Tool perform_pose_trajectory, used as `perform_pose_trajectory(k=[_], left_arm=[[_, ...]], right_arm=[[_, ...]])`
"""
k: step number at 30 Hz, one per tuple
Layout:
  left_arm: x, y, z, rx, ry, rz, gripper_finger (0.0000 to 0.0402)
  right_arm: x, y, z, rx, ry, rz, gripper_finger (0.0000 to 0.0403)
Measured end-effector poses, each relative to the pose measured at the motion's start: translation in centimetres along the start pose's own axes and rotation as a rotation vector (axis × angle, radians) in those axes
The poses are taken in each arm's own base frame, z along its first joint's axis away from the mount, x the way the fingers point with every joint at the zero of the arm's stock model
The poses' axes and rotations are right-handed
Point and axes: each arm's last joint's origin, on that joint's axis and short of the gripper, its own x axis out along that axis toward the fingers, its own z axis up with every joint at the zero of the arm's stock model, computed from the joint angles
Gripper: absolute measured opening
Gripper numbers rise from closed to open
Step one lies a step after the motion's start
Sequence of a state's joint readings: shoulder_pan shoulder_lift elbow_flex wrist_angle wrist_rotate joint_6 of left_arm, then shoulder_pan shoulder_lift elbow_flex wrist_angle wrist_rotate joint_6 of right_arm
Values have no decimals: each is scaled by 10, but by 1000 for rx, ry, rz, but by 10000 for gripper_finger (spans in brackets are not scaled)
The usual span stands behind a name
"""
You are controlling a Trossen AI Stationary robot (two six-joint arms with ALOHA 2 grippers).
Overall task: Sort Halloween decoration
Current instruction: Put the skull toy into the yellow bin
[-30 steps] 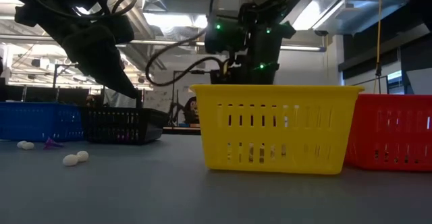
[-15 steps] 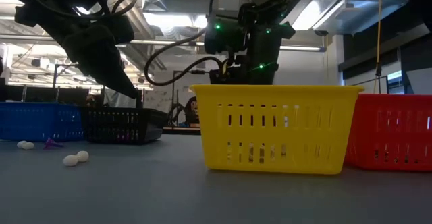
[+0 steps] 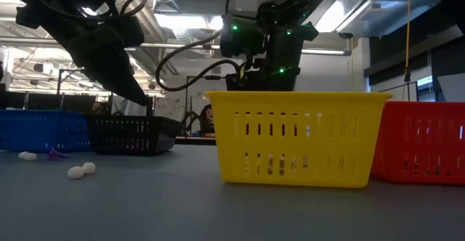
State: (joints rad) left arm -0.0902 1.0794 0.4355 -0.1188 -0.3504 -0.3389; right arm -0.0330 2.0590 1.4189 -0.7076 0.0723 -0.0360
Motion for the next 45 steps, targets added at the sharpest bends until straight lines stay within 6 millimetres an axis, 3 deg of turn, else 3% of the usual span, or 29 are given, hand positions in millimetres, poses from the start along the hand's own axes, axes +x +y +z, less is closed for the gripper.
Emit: perform_pose_trajectory(k=[8,20,26,36,45], left_arm=[[0,0,0,0,0,0,86],[0,0,0,1,0,0,86],[0,0,0,1,-1,0,86],[0,0,1,-2,-8,-3,86],[0,-2,7,-23,-63,-22,86]], right_arm=[[-9,-1,3,-3,36,-2,44],[-60,-1,27,7,41,115,31],[-79,18,40,-32,-38,257,31],[-85,69,38,-158,-50,348,32],[-87,84,36,-192,-56,356,32]])
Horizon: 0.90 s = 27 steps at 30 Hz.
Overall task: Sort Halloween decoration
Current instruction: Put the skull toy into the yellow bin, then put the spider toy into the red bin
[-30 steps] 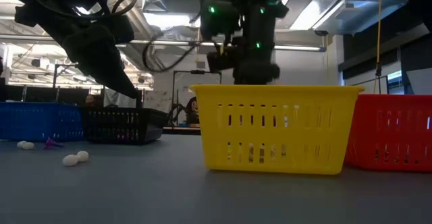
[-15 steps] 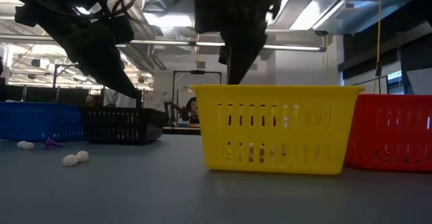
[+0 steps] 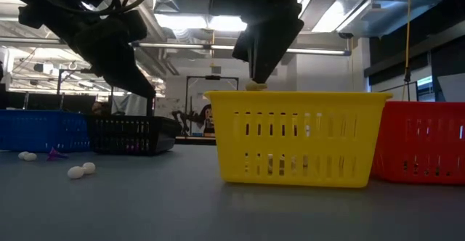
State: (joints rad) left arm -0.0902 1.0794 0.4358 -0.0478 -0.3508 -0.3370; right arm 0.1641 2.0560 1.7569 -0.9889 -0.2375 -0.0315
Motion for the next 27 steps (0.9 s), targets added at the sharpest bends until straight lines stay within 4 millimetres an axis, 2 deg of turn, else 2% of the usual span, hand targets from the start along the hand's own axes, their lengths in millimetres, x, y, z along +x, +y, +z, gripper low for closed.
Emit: perform_pose_trajectory(k=[23,27], left_arm=[[0,0,0,1,0,0,86],[0,0,0,1,0,0,86]], right_arm=[[0,0,0,0,0,-1,33],[0,-2,0,1,5,-56,33]])
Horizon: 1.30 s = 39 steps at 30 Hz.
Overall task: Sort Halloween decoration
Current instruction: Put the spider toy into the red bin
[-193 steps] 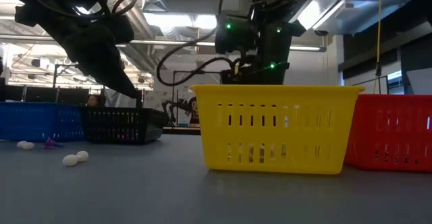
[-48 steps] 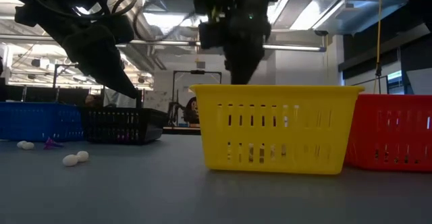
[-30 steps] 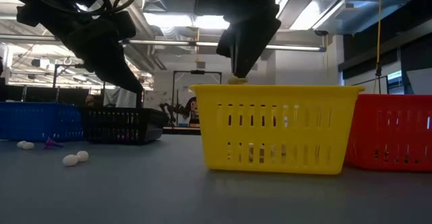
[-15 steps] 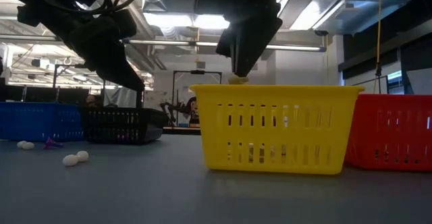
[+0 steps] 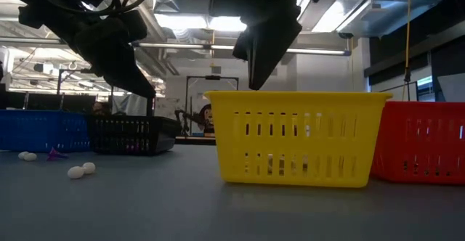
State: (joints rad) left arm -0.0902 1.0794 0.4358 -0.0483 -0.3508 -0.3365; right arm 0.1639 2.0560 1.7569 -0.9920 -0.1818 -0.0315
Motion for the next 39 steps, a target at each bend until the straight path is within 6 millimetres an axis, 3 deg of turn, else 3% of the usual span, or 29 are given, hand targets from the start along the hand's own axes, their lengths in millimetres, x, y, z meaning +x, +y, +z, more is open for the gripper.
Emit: perform_pose_trajectory(k=[6,11,19,30,39], left_arm=[[0,0,0,0,0,0,86],[0,0,0,0,0,0,86],[0,0,0,8,-1,3,86],[0,0,0,9,1,8,86],[0,0,0,9,1,8,86]], right_arm=[[0,-3,-1,6,14,-43,43],[-2,-12,-2,24,11,-78,104],[-11,-56,-11,117,73,-308,181],[-18,-133,-48,352,174,-288,180],[10,-155,-76,445,208,-291,179]])
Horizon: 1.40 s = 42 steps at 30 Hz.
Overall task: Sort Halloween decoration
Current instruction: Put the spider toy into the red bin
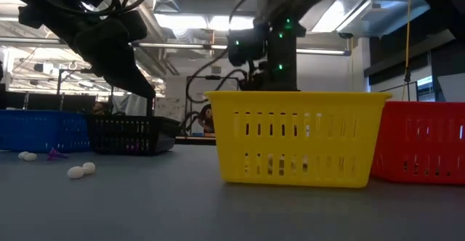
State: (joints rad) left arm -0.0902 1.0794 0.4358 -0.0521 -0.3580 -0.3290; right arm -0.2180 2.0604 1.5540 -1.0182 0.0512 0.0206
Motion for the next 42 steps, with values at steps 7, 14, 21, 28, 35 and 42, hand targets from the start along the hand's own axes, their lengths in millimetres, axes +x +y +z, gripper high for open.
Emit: perform_pose_trajectory(k=[7,14,21,28,35,42], left_arm=[[0,0,0,0,0,0,86],[0,0,0,0,0,0,86],[0,0,0,0,-1,0,86],[0,0,0,0,0,0,86],[0,0,0,0,0,0,86],[0,0,0,0,0,0,86]], right_arm=[[17,2,-4,0,-23,10,179],[26,2,-6,1,-41,13,179],[31,2,-9,1,-50,16,179],[31,3,-9,-2,-47,63,156],[31,4,-9,-4,-46,72,83],[32,4,-10,-6,-41,67,46]])
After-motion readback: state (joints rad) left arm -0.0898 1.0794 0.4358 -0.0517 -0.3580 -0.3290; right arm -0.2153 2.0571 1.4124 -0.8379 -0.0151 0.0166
